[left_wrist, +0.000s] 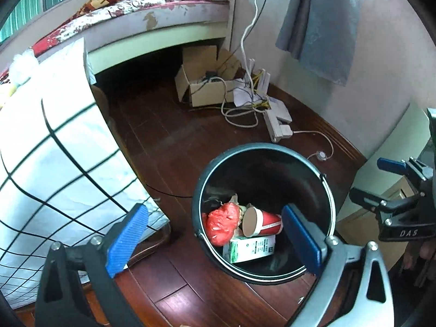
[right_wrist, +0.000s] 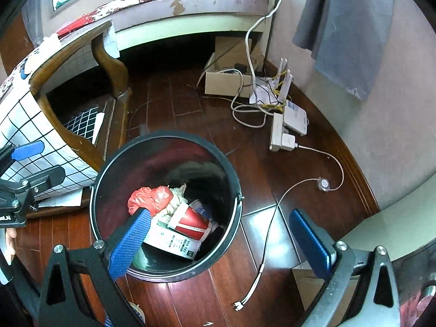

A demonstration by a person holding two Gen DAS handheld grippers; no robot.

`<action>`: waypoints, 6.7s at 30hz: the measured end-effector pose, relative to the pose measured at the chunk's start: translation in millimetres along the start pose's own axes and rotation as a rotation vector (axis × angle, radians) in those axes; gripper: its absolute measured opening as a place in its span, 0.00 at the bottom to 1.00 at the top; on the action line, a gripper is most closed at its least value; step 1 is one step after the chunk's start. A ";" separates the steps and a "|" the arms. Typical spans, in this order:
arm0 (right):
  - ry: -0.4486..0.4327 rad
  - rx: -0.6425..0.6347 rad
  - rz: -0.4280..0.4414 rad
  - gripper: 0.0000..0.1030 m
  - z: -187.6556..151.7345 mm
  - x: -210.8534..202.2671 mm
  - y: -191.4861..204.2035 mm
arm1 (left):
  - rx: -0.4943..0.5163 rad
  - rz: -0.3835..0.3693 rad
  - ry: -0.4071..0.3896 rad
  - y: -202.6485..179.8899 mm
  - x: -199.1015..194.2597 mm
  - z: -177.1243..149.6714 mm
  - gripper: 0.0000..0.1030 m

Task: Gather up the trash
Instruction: 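Carry the bag and cup over the black bin and open both tools, then move both open tools back over the mattress, then grasp the yellow towel with the left tool while the right tool grasps the clear plastic bag, then carry the towel and plastic bag over the black bin and open both tools, then move both open tools back over the mattress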

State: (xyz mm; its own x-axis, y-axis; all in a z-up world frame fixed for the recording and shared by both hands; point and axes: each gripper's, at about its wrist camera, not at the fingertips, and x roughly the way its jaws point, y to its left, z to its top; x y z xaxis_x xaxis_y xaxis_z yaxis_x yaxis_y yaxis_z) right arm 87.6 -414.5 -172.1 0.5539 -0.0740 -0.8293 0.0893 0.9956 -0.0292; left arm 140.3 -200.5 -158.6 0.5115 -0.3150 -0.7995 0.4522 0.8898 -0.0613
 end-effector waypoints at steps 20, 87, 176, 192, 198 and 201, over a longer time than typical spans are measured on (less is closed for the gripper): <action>-0.176 -0.050 0.047 0.99 43.2 -39.6 64.9 | -0.102 0.089 -0.161 50.9 -68.9 21.1 0.96; -0.223 -0.389 0.424 0.43 308.8 57.8 362.3 | -0.491 0.276 -0.179 362.7 -58.4 95.0 0.28; -0.204 -0.062 0.125 0.43 29.8 -52.0 41.4 | 0.014 -0.072 -0.098 12.0 -56.8 0.4 0.28; -0.045 -0.238 0.140 0.43 21.3 12.0 51.4 | 0.063 -0.179 0.053 -4.5 -0.5 -4.6 0.34; 0.083 -0.198 0.035 0.99 9.6 51.4 34.1 | 0.007 -0.124 0.065 4.0 13.0 -15.3 0.99; 0.119 -0.180 -0.022 0.99 6.6 59.1 26.0 | -0.007 -0.051 0.106 8.4 22.7 -22.6 0.99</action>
State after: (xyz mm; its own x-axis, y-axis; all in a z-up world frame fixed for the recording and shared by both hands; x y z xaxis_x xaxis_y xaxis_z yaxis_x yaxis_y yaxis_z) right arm 128.1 -393.4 -218.2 0.4507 -0.0996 -0.8871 -0.0546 0.9888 -0.1387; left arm 139.2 -192.7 -190.8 0.4076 -0.3237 -0.8539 0.4708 0.8757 -0.1072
